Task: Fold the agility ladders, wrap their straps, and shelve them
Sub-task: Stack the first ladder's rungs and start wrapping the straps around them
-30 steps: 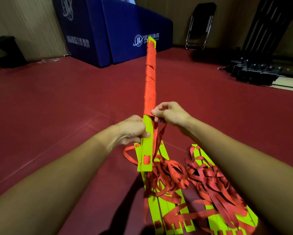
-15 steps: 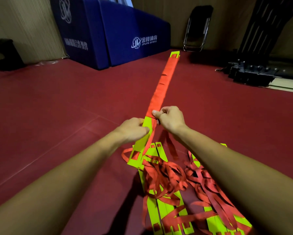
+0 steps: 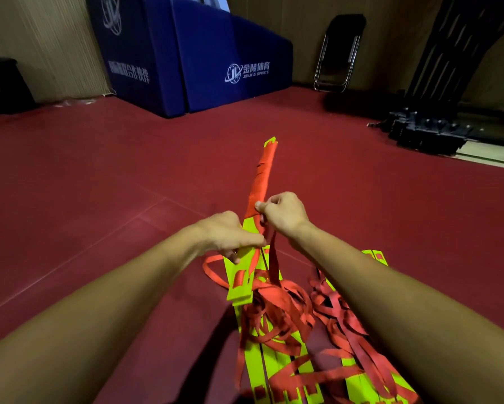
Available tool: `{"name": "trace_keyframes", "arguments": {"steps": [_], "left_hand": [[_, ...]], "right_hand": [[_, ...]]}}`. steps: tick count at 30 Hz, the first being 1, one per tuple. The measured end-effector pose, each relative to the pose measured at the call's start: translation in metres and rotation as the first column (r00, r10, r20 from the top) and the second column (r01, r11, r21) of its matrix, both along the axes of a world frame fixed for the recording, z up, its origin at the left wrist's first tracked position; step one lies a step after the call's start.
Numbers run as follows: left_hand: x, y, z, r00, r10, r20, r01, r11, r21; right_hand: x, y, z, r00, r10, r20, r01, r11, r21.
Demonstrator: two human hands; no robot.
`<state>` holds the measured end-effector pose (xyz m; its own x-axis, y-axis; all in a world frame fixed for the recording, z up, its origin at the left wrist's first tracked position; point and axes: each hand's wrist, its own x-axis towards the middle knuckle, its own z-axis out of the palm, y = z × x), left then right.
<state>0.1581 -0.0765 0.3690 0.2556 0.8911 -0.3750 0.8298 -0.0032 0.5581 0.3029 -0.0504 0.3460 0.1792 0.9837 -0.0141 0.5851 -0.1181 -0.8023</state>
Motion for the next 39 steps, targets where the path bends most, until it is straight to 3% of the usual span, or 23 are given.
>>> {"name": "trace_keyframes", "arguments": {"steps": [4,7,9,16,21,26,31,34,36,39], "left_hand": [[0.006,-0.005,-0.008,0.955,0.128,0.267,-0.078,0.979,-0.189],[0.005,-0.001,-0.008,0.832,0.268,0.486,-0.102,0.934,-0.341],[0.003,0.002,-0.005,0.769,0.310,0.559,-0.082,0.915,-0.395],[-0.015,0.004,0.010,0.633,0.428,0.645,-0.010,0.838,-0.546],[-0.027,0.006,0.024,0.548,0.423,0.722,0.015,0.858,-0.514],[-0.029,0.007,0.035,0.432,0.455,0.778,-0.100,0.882,-0.461],[-0.022,0.006,0.035,0.322,0.482,0.815,-0.056,0.869,-0.492],[-0.022,0.012,0.032,0.393,0.437,0.809,-0.040,0.887,-0.460],[-0.022,0.018,0.029,0.470,0.388,0.793,-0.128,0.919,-0.374],[-0.028,0.026,0.012,0.677,0.238,0.697,-0.307,0.951,-0.026]], "right_hand": [[0.000,0.000,-0.004,0.987,0.155,-0.030,-0.156,0.988,-0.019],[0.005,-0.002,0.001,0.932,0.271,-0.239,-0.275,0.961,0.019],[0.006,-0.005,0.004,0.898,0.326,-0.296,-0.328,0.944,0.045],[0.012,-0.006,0.007,0.886,0.407,-0.223,-0.373,0.910,0.182],[0.018,-0.007,0.010,0.889,0.438,-0.135,-0.404,0.887,0.224],[0.018,-0.010,0.013,0.845,0.507,-0.172,-0.452,0.848,0.277],[0.009,-0.009,0.004,0.962,0.265,0.072,-0.267,0.844,0.464],[0.007,-0.011,0.009,0.967,0.245,0.069,-0.246,0.823,0.512],[0.006,-0.004,0.009,0.983,0.182,-0.039,-0.144,0.878,0.457],[0.009,0.005,0.007,0.975,0.164,-0.151,-0.102,0.931,0.351]]}}
